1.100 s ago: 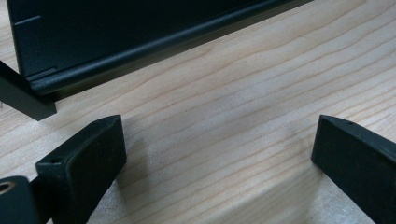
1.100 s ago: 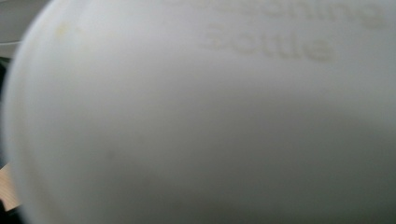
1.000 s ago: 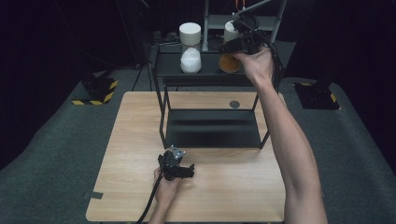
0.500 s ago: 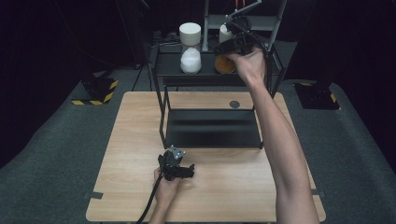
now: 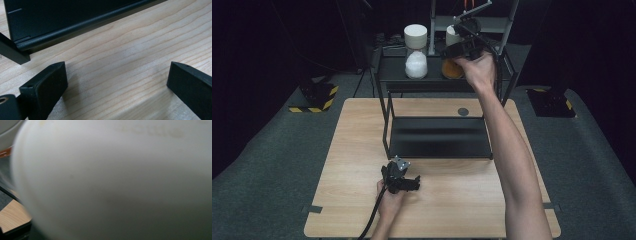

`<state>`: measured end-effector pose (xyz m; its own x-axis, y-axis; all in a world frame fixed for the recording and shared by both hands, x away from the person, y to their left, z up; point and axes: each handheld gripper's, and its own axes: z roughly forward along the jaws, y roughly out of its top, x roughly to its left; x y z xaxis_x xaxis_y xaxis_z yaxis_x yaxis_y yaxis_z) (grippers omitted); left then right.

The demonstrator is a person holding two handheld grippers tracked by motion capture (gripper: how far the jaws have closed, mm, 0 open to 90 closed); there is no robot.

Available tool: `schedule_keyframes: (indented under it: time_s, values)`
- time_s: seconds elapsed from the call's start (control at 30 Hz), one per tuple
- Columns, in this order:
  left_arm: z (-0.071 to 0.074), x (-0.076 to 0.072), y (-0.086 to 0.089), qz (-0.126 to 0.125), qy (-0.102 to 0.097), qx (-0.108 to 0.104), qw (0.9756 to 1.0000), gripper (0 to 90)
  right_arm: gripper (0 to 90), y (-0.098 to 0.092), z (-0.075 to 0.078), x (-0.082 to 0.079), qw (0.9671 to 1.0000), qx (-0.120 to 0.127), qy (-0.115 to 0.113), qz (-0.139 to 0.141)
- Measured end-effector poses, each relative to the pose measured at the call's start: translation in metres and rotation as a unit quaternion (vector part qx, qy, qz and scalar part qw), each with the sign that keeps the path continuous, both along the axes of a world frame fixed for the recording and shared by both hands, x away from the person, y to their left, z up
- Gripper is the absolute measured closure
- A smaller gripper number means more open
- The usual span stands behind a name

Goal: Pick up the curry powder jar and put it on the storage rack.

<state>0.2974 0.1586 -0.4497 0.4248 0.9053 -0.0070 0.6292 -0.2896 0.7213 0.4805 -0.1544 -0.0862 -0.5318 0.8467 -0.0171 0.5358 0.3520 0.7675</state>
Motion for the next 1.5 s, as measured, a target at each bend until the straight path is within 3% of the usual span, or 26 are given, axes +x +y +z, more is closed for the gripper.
schedule_keyframes:
  time_s: [0.47, 0.57, 0.7, 0.83, 1.1, 1.27, 1.5]
  values:
    - [0.000, 0.000, 0.000, -0.001, 0.000, 0.001, 1.0000, 3.0, 29.7, 0.000, -0.001, 0.000, 1.0000, -0.004, -0.005, 0.005]
    - [0.000, 0.000, 0.000, -0.001, 0.000, 0.001, 1.0000, 3.0, 26.8, -0.002, -0.001, 0.001, 1.0000, 0.000, -0.001, 0.008]
    - [0.000, 0.000, 0.000, -0.001, 0.000, 0.001, 1.0000, 3.0, 16.3, -0.003, 0.002, 0.005, 0.9998, 0.005, 0.014, 0.013]
    - [0.000, 0.000, 0.000, -0.001, 0.000, 0.001, 1.0000, 3.0, 10.0, -0.009, 0.001, 0.002, 0.9997, 0.020, 0.008, 0.015]
    - [0.000, 0.000, 0.000, -0.001, 0.000, 0.001, 1.0000, 3.0, 0.3, -0.018, 0.003, -0.004, 0.9994, 0.026, -0.004, 0.022]
    - [0.000, 0.000, 0.000, -0.001, 0.000, 0.001, 1.0000, 3.0, 0.0, -0.026, -0.002, -0.012, 0.9987, 0.040, -0.022, 0.024]
    - [0.001, 0.000, 0.000, -0.001, 0.001, 0.002, 1.0000, 3.0, 0.0, -0.041, -0.008, -0.016, 0.9978, 0.052, -0.025, 0.034]
